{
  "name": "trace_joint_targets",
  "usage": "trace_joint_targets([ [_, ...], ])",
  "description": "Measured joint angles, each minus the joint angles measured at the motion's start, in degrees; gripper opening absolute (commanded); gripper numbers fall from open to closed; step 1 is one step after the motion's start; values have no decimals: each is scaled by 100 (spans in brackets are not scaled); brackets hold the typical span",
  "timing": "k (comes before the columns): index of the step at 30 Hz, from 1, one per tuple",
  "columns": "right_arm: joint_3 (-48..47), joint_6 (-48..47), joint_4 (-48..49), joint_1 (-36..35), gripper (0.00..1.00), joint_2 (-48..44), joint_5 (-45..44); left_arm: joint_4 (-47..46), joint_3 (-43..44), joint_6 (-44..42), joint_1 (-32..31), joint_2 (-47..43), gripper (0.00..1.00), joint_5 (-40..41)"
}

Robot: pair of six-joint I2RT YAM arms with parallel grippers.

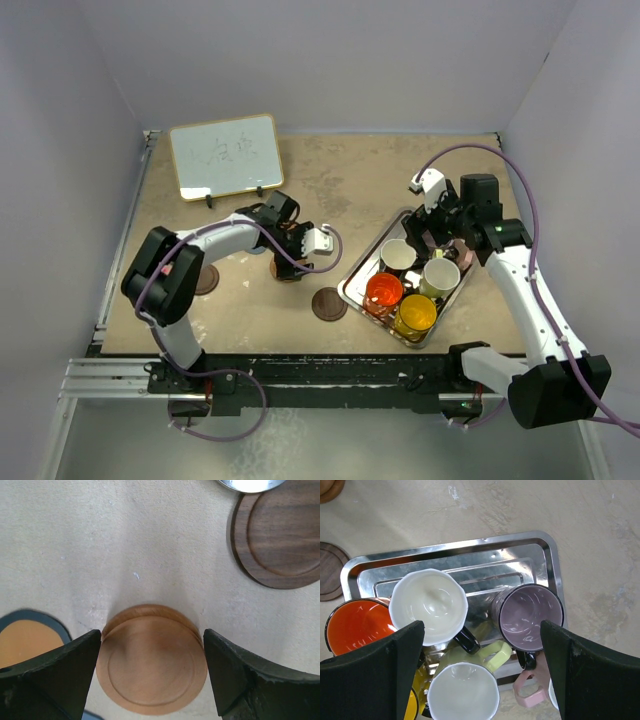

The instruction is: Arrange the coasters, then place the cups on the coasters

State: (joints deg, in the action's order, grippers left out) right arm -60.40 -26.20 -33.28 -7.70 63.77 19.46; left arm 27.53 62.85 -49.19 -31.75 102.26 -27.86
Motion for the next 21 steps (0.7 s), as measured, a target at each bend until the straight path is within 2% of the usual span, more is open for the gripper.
trace_joint_targets([
  [8, 0, -20, -26, 0, 100, 0, -50, 302, -85, -9, 256, -313, 77, 26],
  [21, 0, -39, -46, 0, 100, 26, -52, 90, -476, -98, 337, -562, 80, 175],
])
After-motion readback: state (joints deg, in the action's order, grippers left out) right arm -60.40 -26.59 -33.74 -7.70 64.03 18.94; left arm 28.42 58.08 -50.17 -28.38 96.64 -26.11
